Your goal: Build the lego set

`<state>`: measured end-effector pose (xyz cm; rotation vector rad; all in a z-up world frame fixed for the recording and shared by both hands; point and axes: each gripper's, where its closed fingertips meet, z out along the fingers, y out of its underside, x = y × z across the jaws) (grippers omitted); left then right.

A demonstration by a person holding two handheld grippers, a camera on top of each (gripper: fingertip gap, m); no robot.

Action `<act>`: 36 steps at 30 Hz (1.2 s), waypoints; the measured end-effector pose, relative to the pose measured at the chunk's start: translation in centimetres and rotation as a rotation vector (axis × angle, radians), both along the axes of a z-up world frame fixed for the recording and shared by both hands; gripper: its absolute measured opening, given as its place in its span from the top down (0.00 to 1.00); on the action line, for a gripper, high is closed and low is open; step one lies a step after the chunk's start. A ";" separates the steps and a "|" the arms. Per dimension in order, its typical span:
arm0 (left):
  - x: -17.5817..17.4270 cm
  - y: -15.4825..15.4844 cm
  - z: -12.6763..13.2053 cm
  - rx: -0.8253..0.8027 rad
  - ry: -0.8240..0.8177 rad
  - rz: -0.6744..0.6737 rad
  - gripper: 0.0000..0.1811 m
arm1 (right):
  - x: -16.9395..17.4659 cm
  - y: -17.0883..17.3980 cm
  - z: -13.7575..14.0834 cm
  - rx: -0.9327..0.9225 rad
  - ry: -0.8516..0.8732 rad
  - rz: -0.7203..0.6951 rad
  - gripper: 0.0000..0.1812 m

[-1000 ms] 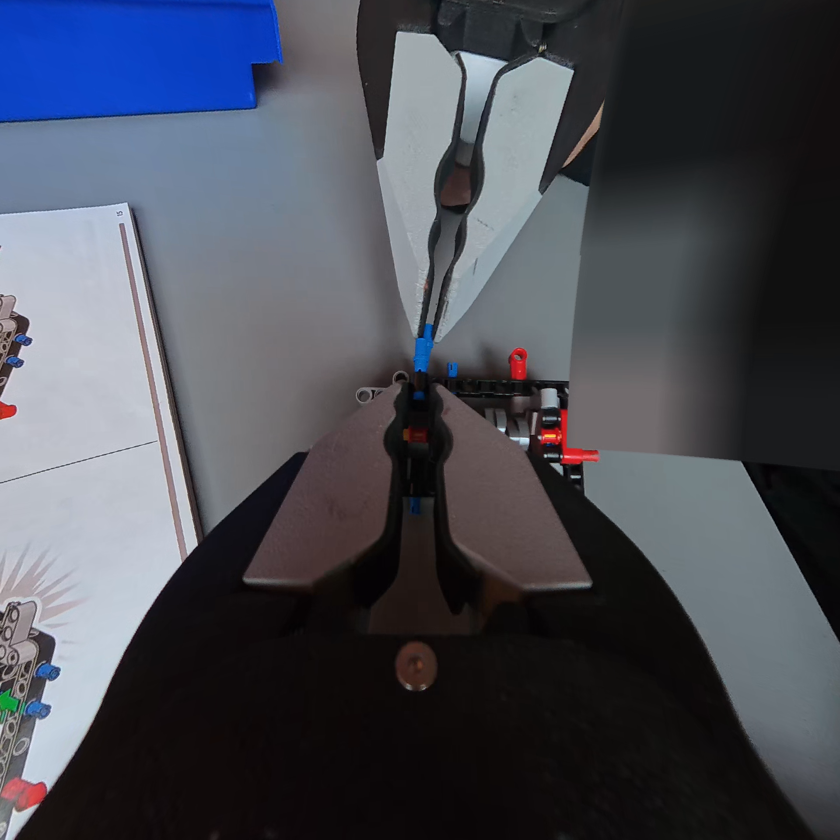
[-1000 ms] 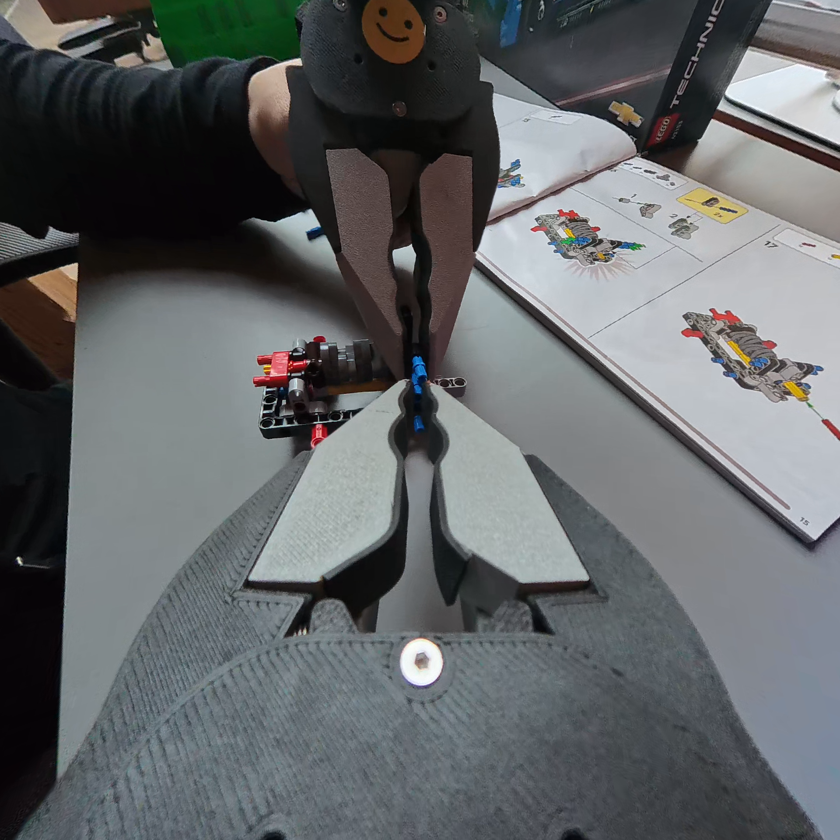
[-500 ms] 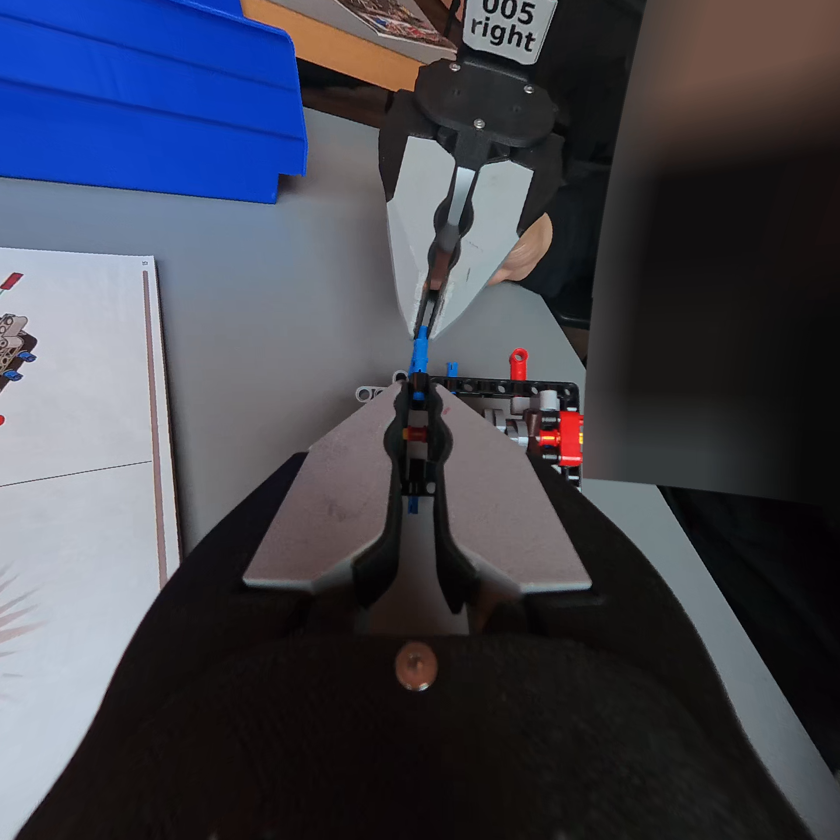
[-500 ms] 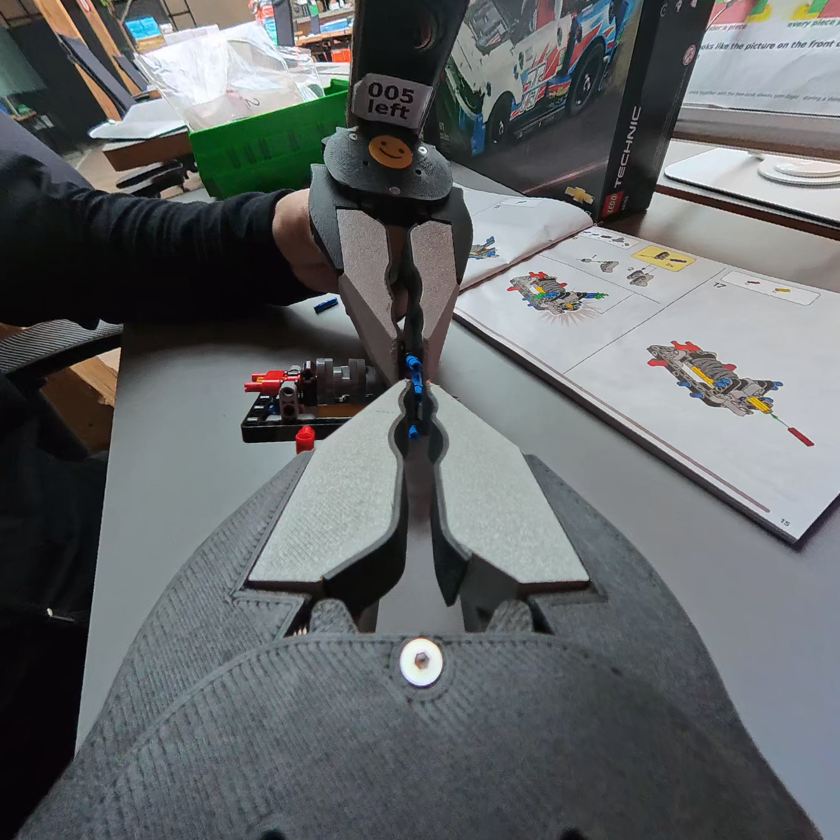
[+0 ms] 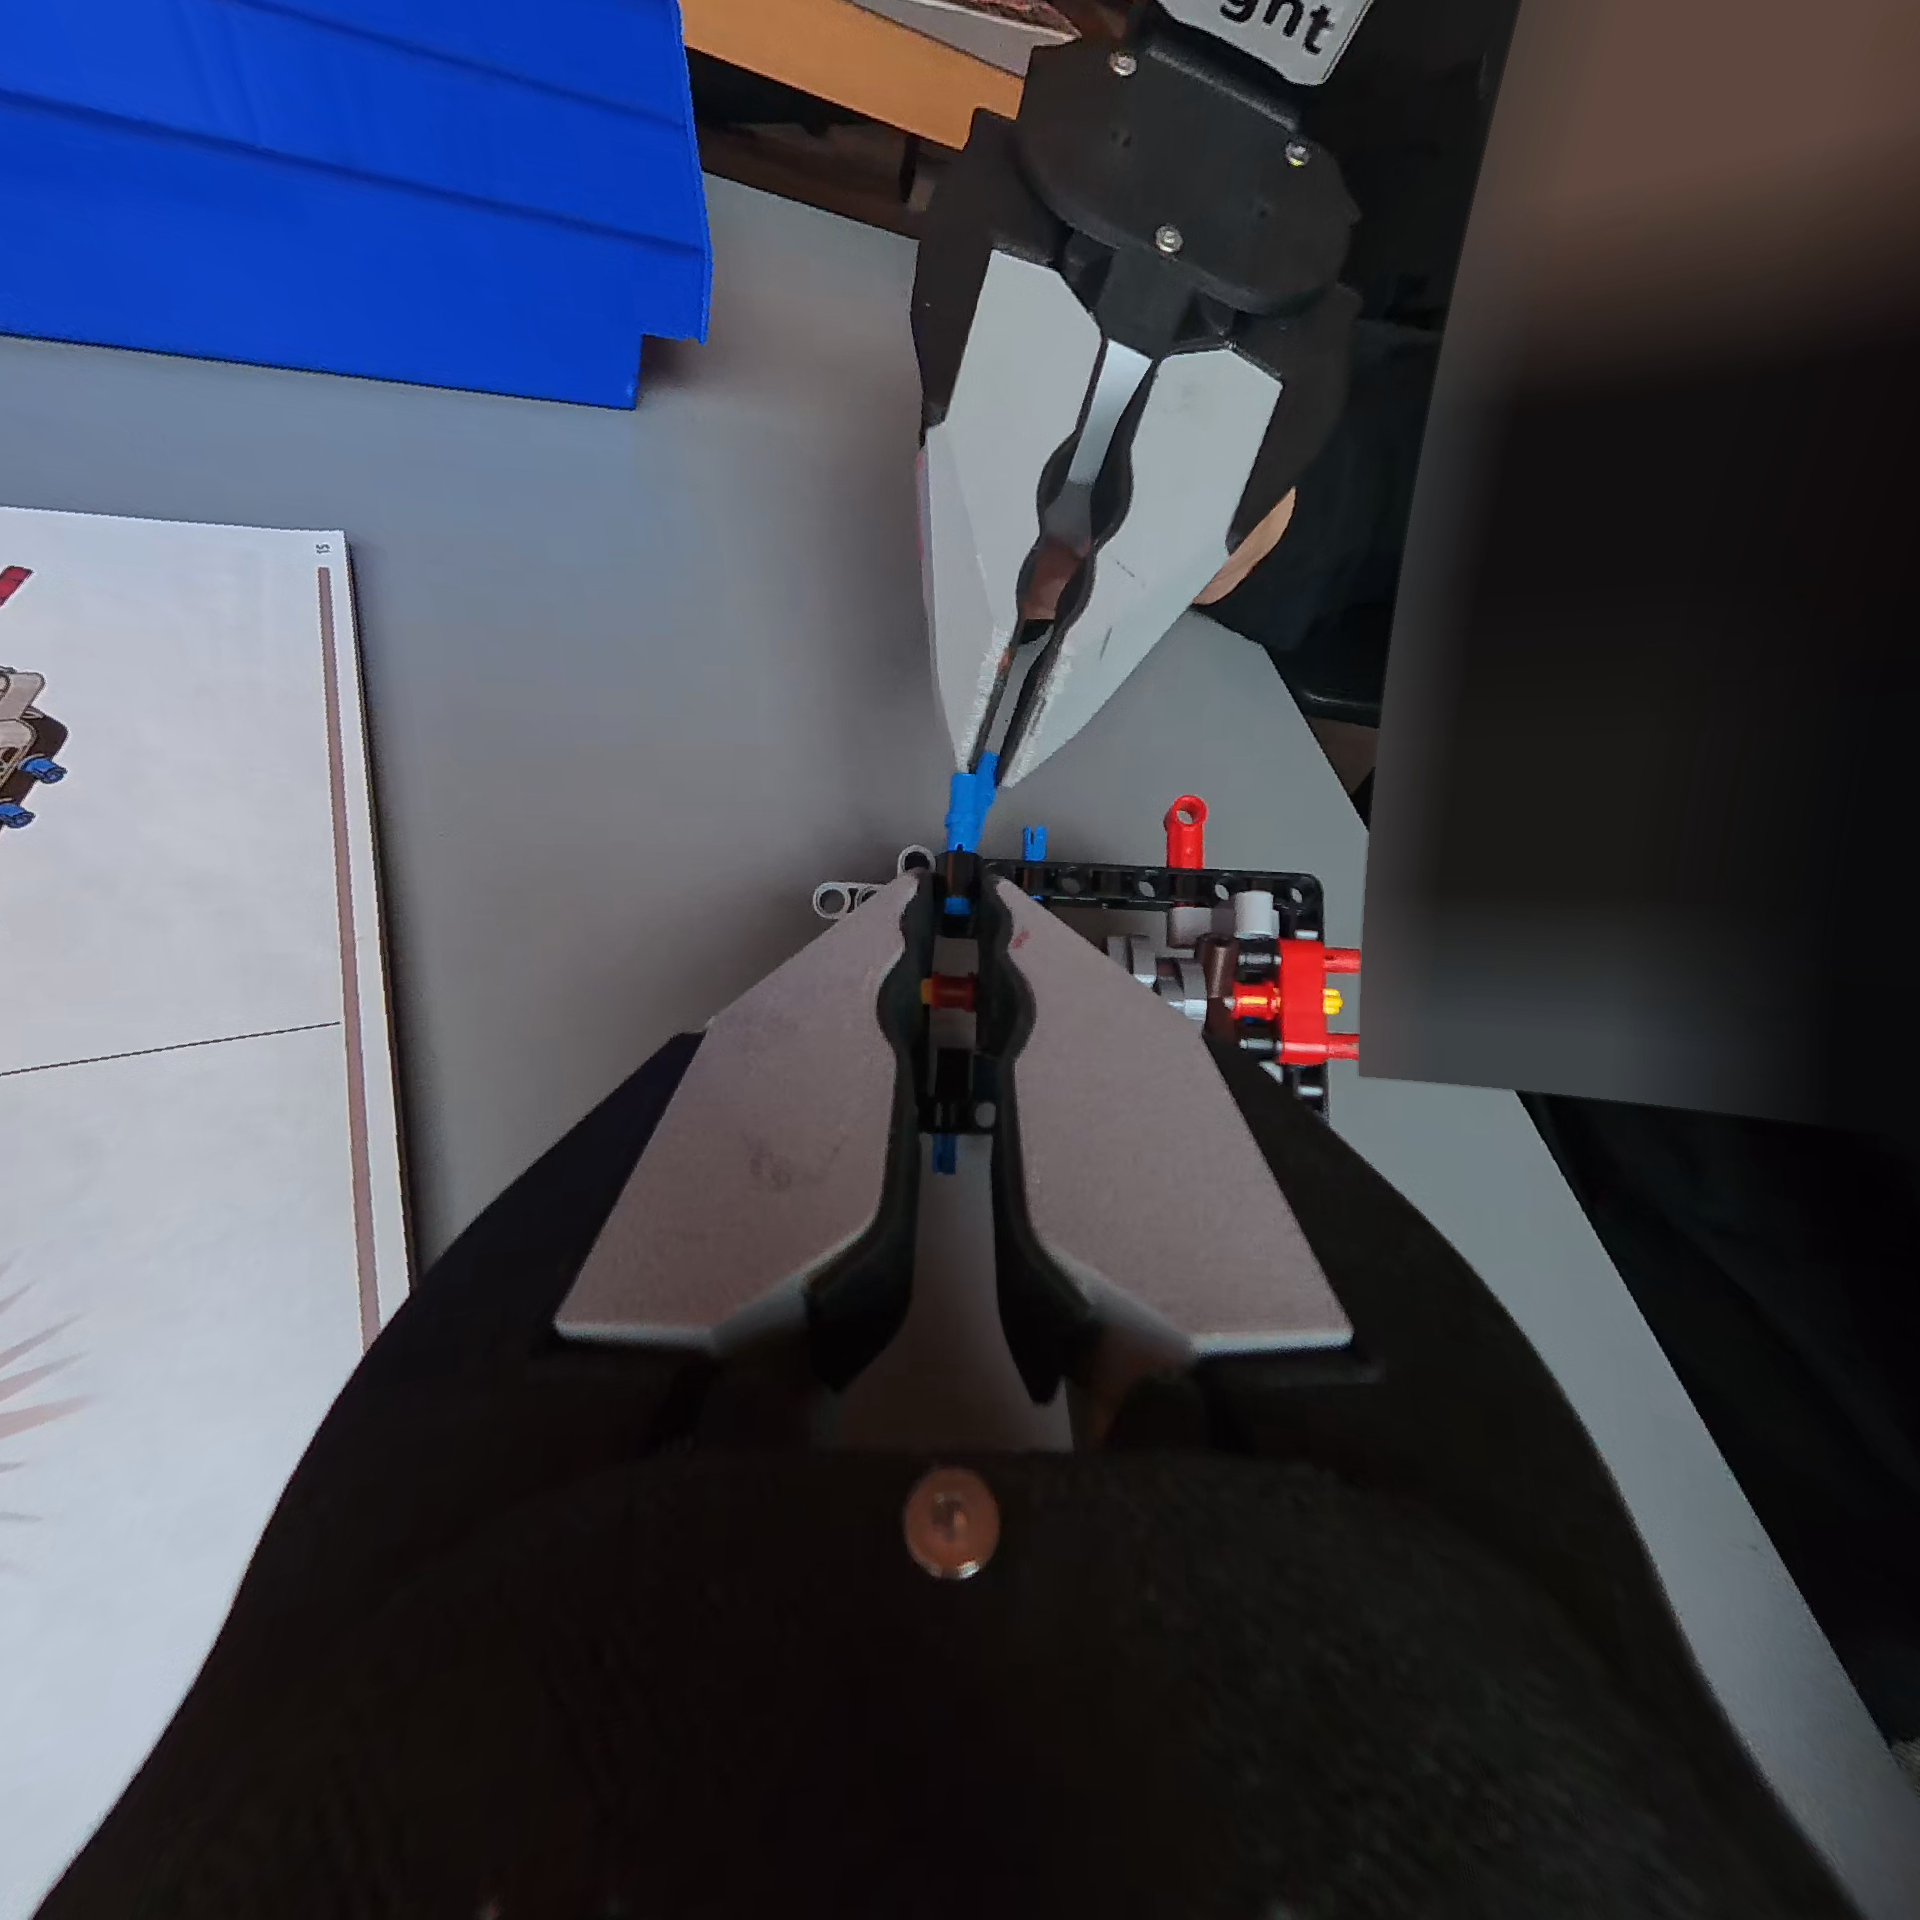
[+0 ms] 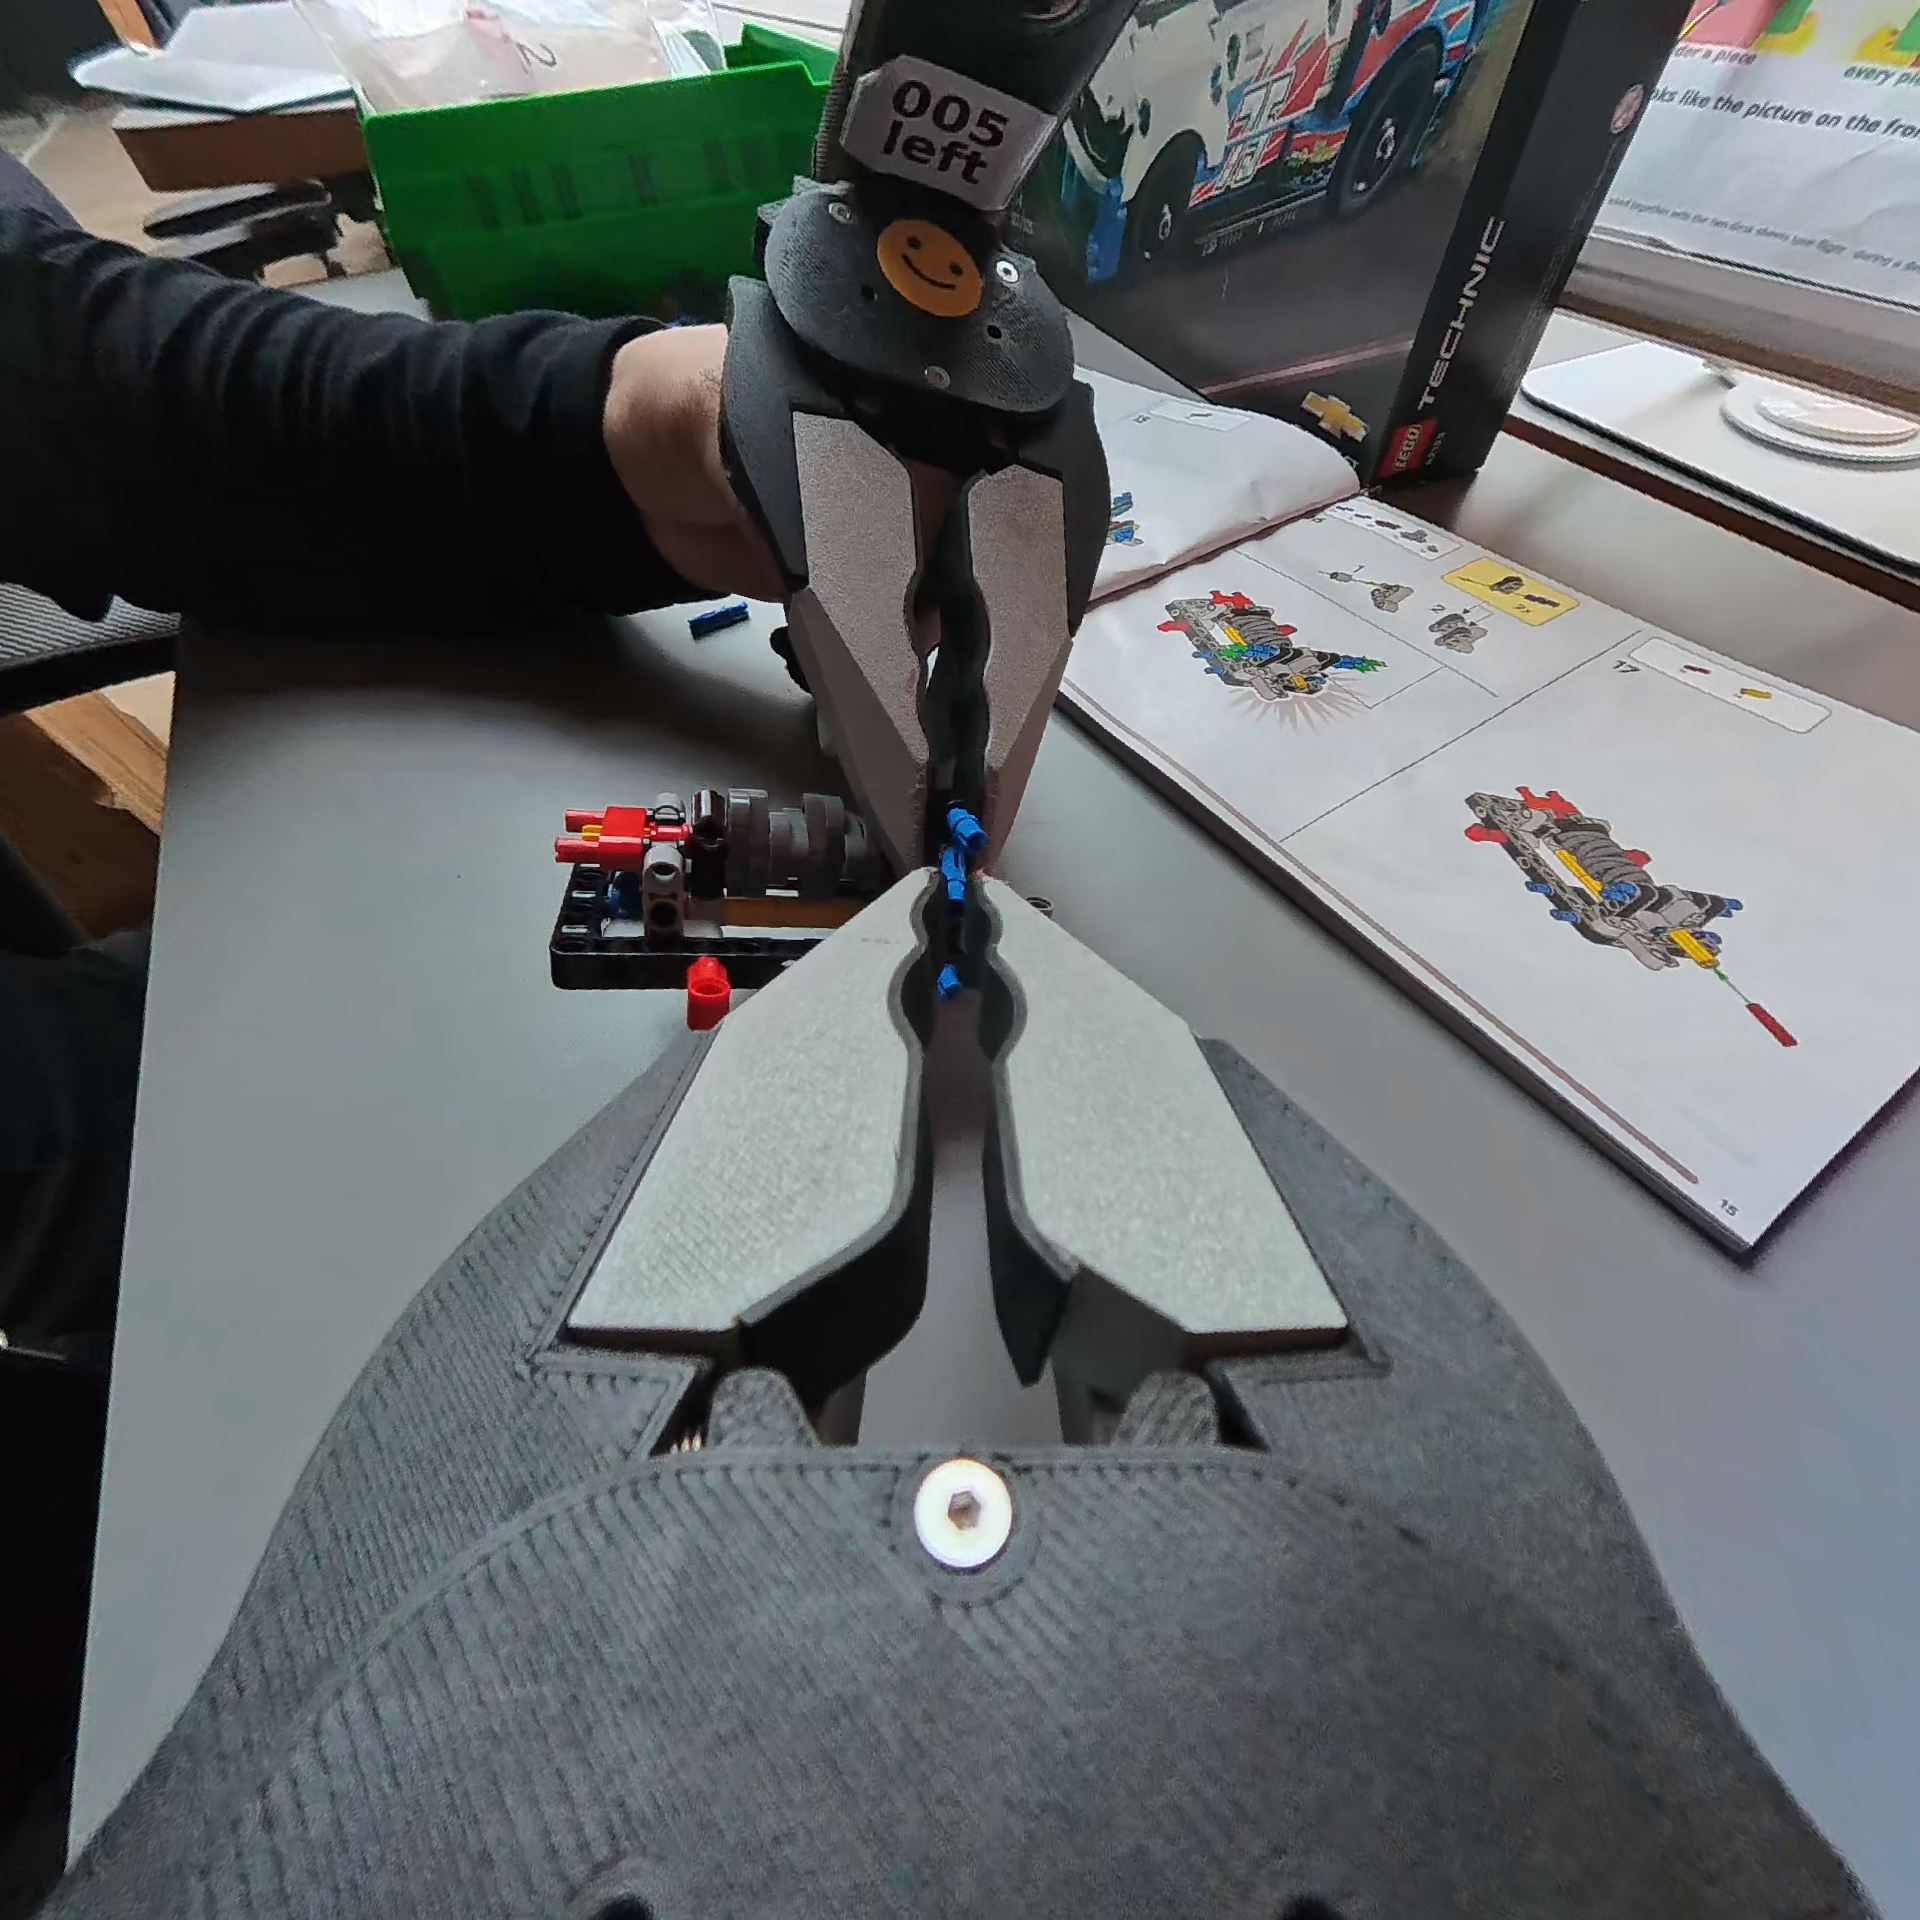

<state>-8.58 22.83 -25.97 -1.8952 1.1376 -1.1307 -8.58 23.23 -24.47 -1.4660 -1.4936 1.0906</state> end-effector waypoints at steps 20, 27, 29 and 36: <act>0.1 -0.7 -1.5 -0.020 0.084 -0.048 0.97 | -0.1 -0.7 -1.1 0.009 -0.065 0.085 1.00; -0.1 -0.2 -1.5 -0.003 0.085 -0.007 0.97 | -0.3 -0.2 -1.1 -0.101 -0.062 0.042 1.00; -0.1 -0.1 -1.3 0.013 0.081 -0.001 0.97 | -0.3 -0.1 -0.8 -0.135 -0.046 0.037 1.00; 0.4 -0.7 -0.1 -0.046 -0.020 -0.034 0.97 | -0.1 -0.7 0.5 -0.072 0.045 0.076 1.00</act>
